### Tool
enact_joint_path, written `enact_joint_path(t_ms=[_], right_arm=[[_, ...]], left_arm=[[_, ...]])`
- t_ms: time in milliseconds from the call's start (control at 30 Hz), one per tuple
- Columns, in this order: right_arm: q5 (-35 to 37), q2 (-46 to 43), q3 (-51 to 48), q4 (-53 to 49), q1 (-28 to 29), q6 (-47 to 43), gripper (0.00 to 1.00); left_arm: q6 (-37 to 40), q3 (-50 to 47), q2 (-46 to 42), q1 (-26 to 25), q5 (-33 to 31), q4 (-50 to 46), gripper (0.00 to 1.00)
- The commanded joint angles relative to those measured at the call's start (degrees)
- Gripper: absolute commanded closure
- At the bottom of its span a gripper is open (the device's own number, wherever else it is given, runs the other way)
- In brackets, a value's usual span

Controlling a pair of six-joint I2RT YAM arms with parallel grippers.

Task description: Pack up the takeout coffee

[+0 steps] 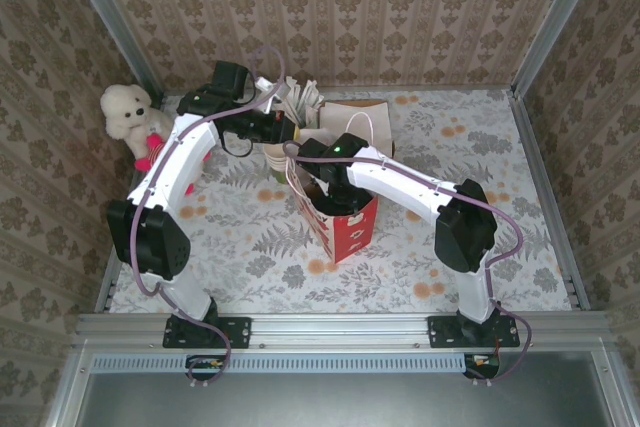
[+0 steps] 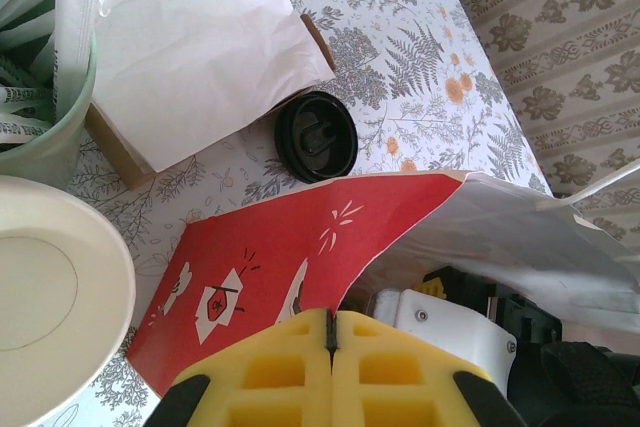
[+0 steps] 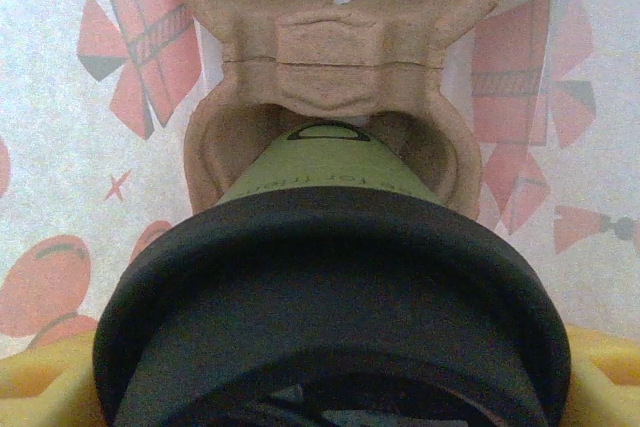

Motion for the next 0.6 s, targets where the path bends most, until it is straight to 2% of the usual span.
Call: enact_joint_path(t_ms=[0, 567], right_arm=[[1.46, -0.9, -1.29, 0.96, 0.1, -0.04, 0.54], [1.47, -1.5, -2.08, 1.48, 0.17, -0.36, 0.54]], left_arm=[[-0.96, -0.5, -1.45, 0.37, -1.04, 0.58, 1.0], [-1.36, -0.54, -1.47, 0.62, -1.04, 1.38, 1.0]])
